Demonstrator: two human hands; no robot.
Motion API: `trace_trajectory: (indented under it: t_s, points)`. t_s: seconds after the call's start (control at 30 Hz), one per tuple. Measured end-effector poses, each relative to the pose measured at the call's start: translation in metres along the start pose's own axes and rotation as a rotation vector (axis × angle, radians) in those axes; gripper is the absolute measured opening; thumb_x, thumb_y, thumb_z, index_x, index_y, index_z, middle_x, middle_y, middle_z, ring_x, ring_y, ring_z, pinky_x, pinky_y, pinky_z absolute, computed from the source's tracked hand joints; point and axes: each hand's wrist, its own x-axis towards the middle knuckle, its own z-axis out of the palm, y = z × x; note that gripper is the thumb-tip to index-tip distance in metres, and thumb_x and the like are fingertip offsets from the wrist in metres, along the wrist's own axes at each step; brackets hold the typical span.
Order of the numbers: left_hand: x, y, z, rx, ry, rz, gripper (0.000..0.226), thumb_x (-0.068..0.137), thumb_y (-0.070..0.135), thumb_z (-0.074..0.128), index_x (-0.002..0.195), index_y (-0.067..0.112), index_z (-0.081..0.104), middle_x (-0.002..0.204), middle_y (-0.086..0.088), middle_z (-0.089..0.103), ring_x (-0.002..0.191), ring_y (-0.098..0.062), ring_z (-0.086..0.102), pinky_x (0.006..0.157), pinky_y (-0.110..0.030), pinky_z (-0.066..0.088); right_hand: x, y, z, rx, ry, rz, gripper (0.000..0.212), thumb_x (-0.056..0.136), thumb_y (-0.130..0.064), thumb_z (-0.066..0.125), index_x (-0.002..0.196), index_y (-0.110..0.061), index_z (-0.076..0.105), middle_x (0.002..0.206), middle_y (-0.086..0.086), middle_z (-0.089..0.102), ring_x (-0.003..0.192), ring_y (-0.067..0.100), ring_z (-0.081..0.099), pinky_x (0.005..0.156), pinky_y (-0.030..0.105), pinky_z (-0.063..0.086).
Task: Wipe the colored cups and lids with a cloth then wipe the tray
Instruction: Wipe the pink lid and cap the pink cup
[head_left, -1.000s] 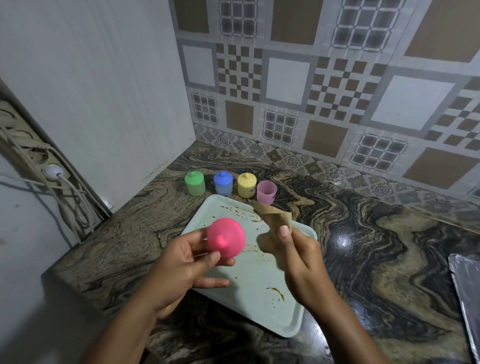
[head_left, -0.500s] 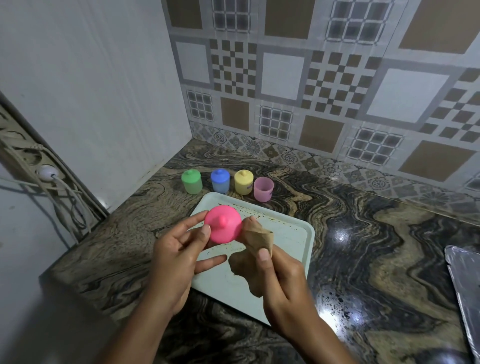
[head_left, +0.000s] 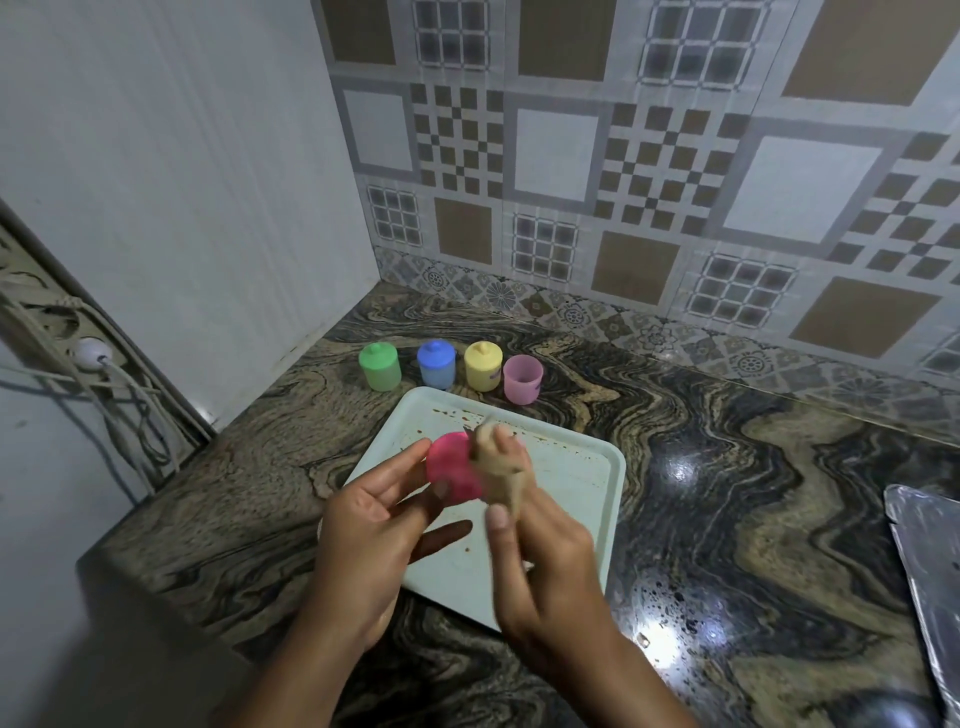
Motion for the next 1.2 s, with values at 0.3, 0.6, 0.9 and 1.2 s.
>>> trace_trajectory:
  t_s: [0.3,0.6,0.9,1.2]
  points:
    - [-0.003,0.003,-0.022,-0.025,-0.156,-0.064,0.062,0.071,0.02,0.084,0.128,0.009,0.063,0.12,-0.008,0.073,0.108,-0.024,0.071,0.064,-0.033,0.062,0.018,0.035,-0.004,-0.077,-0.132,-0.062,0.043,0.108,-0.024,0.038,0.139,-0.003,0.059,0.152,0.011,0.05,0.15,0.023,0.036,0.124,0.041,0.028]
    - [0.016,-0.005,-0.025,-0.021,0.094,-0.097,0.026,0.093,0.0,0.06,0.116,0.006,0.067,0.111,-0.01,0.075,0.092,-0.017,0.074,0.061,-0.032,0.061,0.022,0.028,-0.016,0.433,-0.097,0.445,0.045,0.111,-0.037,0.034,0.117,-0.017,0.073,0.085,0.014,0.077,0.059,0.026,0.064,0.054,0.032,0.052]
    - [0.011,-0.02,-0.005,0.029,0.072,-0.057,0.049,0.091,0.002,0.063,0.138,0.014,0.057,0.116,-0.002,0.075,0.106,-0.021,0.072,0.08,-0.045,0.062,0.009,0.023,-0.001,0.49,-0.1,0.463,0.052,0.102,-0.056,0.039,0.104,-0.016,0.072,0.08,0.017,0.075,0.066,0.034,0.068,0.061,0.049,0.054]
    - [0.015,-0.018,-0.008,-0.023,0.072,-0.074,0.04,0.094,-0.003,0.058,0.133,0.008,0.059,0.113,-0.008,0.075,0.103,-0.019,0.073,0.068,-0.032,0.061,-0.002,0.017,-0.003,0.033,-0.175,0.134,0.047,0.107,-0.034,0.039,0.151,-0.02,0.048,0.157,-0.001,0.047,0.138,0.026,0.053,0.109,0.036,0.048]
